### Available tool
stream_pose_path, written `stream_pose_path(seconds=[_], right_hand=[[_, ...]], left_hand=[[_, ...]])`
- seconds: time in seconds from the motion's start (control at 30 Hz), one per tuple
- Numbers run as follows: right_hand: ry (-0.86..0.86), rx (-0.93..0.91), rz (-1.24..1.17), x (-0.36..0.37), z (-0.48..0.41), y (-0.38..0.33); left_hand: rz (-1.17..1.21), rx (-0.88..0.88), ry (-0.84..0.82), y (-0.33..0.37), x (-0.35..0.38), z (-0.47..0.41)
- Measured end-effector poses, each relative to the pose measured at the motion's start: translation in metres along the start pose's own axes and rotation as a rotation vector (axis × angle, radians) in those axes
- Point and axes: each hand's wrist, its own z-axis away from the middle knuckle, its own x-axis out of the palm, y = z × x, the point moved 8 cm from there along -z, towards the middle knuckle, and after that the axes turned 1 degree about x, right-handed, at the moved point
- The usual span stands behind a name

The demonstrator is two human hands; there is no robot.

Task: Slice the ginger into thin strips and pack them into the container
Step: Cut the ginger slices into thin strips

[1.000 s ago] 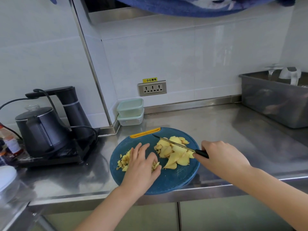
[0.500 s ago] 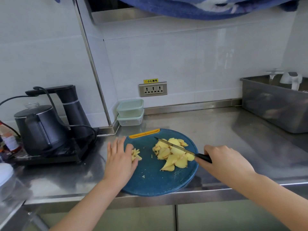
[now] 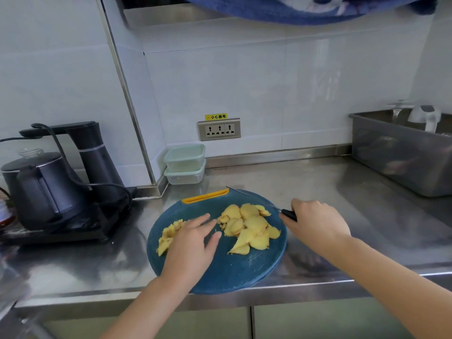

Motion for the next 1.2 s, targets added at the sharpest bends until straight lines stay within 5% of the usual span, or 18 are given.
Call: stream_pose_path(seconds=[0.17, 0.7, 1.03, 1.2], right_hand=[[0.073, 0.035, 0.018, 0.017, -0.015, 0.002], [0.257, -0.093, -0.018, 0.042, -0.015, -0.002], [0.199, -0.085, -0.019, 0.042, -0.015, -0.004], [0.172, -0.085, -0.004, 0.042, -0.014, -0.004]], left_hand=[[0.211, -0.123, -0.112, 0.016, 0.021, -0.007], [0.176, -0.046, -0.392, 0.005, 0.024, -0.015], [0.122, 0.023, -0.405, 0.026, 0.036, -0.008], [0.088, 0.075, -0.544, 0.027, 0.035, -0.004]])
